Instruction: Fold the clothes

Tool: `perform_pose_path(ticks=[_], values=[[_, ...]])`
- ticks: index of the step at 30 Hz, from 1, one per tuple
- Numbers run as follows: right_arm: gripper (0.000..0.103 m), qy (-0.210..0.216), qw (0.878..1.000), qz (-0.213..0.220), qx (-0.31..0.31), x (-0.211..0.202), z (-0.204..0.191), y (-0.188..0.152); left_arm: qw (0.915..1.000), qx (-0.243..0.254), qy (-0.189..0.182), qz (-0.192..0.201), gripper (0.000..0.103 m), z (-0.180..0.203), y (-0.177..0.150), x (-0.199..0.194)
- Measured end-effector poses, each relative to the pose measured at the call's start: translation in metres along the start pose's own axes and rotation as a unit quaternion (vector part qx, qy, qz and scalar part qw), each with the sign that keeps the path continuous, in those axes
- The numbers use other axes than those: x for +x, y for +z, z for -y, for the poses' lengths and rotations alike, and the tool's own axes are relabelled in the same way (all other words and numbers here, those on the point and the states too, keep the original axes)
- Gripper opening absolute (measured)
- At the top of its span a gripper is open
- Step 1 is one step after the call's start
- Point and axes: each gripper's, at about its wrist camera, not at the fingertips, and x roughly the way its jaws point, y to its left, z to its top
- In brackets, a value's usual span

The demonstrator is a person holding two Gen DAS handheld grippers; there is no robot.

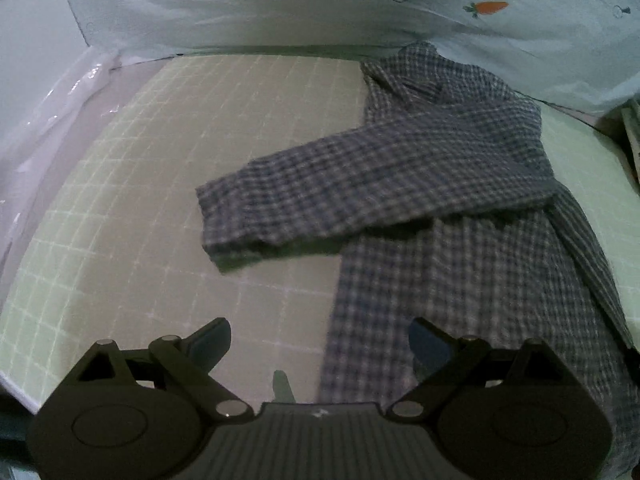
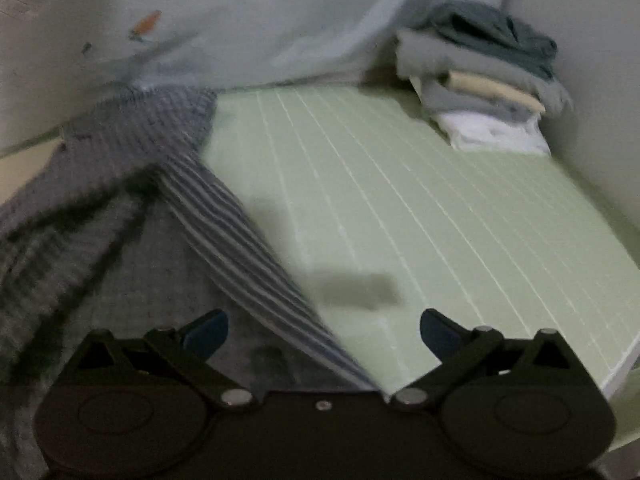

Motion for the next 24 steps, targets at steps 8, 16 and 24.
perform_pose_path(ticks=[8, 16, 24], values=[[0.056, 0.035, 0.998, -0.036, -0.022, 0.009, 0.031, -0.012, 0.9995, -0.025, 0.018, -0.006, 0.095, 0.018, -0.036, -0.013], [0.002, 0.066, 0.997, -0.014, -0.032, -0.008, 0.015, -0.012, 0.9996, -0.021, 0.021, -0.002, 0.095, -0.009, -0.039, -0.019], [0.002, 0.073, 0.997, 0.015, 0.001, -0.052, -0.046, -0.008, 1.0, 0.002, -0.004, 0.003, 0.095, -0.068, -0.019, -0.01]])
